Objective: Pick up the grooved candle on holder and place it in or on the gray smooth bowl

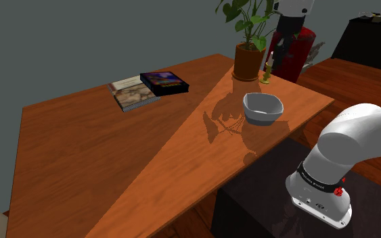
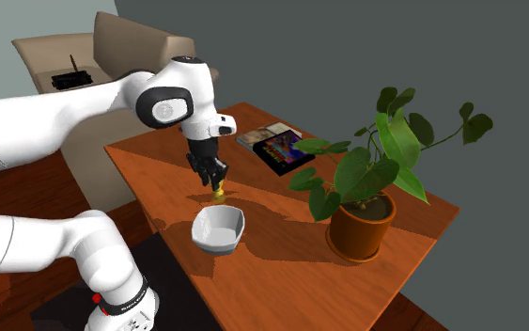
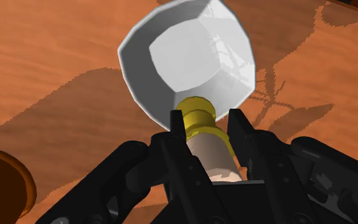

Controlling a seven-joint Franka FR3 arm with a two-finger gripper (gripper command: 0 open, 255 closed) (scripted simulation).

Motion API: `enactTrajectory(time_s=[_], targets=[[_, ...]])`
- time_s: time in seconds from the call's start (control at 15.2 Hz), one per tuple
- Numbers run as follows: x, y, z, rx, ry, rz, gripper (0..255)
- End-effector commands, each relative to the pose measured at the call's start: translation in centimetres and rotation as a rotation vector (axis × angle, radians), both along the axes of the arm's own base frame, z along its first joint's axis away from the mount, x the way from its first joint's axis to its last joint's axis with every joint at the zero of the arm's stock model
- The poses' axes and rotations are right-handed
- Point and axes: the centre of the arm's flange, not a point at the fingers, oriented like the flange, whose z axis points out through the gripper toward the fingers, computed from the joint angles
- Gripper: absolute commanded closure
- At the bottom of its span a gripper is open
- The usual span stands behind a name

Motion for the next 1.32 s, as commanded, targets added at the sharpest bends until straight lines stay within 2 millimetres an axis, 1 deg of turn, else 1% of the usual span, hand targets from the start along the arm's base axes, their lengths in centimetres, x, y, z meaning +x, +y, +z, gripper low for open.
enactTrajectory(time_s=[0.0, 1.12, 1.25], targets=[[-1.0, 0.2, -0.4, 0.0, 0.001, 0.0, 255], [-1.0, 0.2, -9.4, 0.0, 0.001, 0.0, 255], [-1.0, 0.2, -9.4, 0.0, 0.001, 0.0, 255]])
